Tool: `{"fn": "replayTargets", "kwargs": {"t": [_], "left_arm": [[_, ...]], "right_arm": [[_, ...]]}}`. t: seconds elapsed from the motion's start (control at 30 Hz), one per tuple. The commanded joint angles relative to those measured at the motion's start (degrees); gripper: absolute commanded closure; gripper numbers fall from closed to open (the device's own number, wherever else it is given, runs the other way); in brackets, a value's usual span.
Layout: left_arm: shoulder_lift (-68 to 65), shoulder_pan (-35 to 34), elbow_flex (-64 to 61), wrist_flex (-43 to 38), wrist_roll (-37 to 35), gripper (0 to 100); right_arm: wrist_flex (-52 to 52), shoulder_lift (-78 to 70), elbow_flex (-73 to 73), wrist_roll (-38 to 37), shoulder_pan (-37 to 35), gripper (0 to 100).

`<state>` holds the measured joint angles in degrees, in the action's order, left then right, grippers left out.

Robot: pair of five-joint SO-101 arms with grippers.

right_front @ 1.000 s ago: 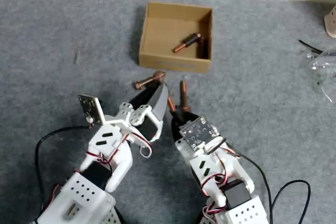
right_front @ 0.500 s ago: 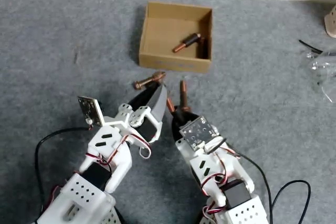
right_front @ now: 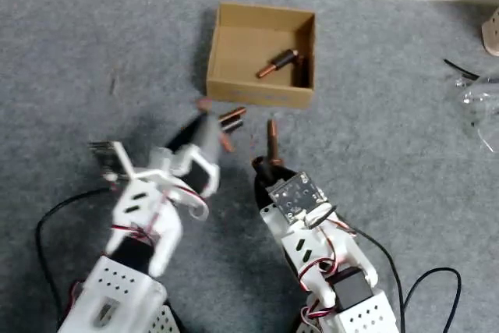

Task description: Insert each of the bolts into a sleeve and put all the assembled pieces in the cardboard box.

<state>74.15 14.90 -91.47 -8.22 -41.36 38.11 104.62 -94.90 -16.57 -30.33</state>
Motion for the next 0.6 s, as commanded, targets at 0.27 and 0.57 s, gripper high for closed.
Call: {"fn": "replayTargets", "kwargs": {"t": [0.27,0.57], "left_arm": [[0.92,-15.69,-0.4,-0.88,0.0,99],[0.75,-16.13,-2.42,-0.79,0.44,99]], "right_arm": [[9.63,0.48,1.01,-3.78,-3.91,99.5],[19.56,0.4,1.1,-10.64,6.2,99.5]]}}
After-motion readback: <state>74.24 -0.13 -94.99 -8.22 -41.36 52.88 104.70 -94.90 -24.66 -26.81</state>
